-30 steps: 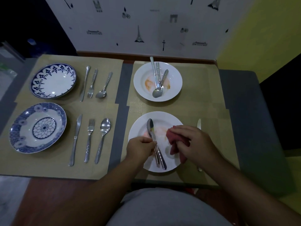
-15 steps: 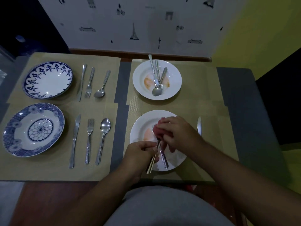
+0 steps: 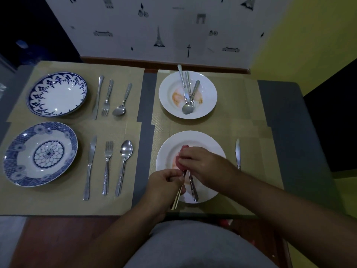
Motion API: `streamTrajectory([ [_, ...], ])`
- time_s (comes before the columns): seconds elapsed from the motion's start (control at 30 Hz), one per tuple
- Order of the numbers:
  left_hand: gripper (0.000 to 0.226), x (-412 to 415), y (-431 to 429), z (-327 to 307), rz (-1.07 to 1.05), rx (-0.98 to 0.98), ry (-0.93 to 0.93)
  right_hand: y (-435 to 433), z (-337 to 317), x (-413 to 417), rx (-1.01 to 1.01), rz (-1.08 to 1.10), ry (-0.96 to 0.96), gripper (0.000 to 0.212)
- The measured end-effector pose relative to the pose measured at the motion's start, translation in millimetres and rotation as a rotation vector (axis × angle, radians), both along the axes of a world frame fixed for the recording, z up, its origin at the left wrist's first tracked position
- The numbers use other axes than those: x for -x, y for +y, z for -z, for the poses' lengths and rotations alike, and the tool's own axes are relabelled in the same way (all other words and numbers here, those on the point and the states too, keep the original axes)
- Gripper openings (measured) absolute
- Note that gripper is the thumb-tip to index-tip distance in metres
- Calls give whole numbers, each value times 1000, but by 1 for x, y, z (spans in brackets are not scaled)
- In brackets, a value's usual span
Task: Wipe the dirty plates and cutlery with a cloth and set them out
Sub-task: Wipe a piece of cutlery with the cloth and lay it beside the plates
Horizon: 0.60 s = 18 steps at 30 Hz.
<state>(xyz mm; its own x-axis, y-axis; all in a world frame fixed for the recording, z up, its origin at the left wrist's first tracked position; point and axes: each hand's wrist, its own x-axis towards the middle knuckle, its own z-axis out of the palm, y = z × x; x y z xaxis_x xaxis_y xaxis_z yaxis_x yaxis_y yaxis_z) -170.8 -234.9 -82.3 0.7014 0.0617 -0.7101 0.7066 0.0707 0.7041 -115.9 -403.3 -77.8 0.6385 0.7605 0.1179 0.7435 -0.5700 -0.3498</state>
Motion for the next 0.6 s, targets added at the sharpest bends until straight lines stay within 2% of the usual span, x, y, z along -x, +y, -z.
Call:
streamTrajectory([
  [0.17,15,-5,2,-4,-3,-30,-42,-4,-6,-31,-47,96,12,24],
  [0.23,14,-8,2,-7,-10,-14,-53,-2,-5,-22,-51,70,-29,24],
  [0.33,20,-6,1,-8,-19,6,-57,-4,-5,-9,22,-9,-16,38],
  [0.47,15,-7,-1,-7,-66,38,-32,-11,-12,-40,-74,161,-67,23],
  [0.6,16,-10,-2,-9,-128,97,46,-9,-22,-40,-129,257,-90,24],
])
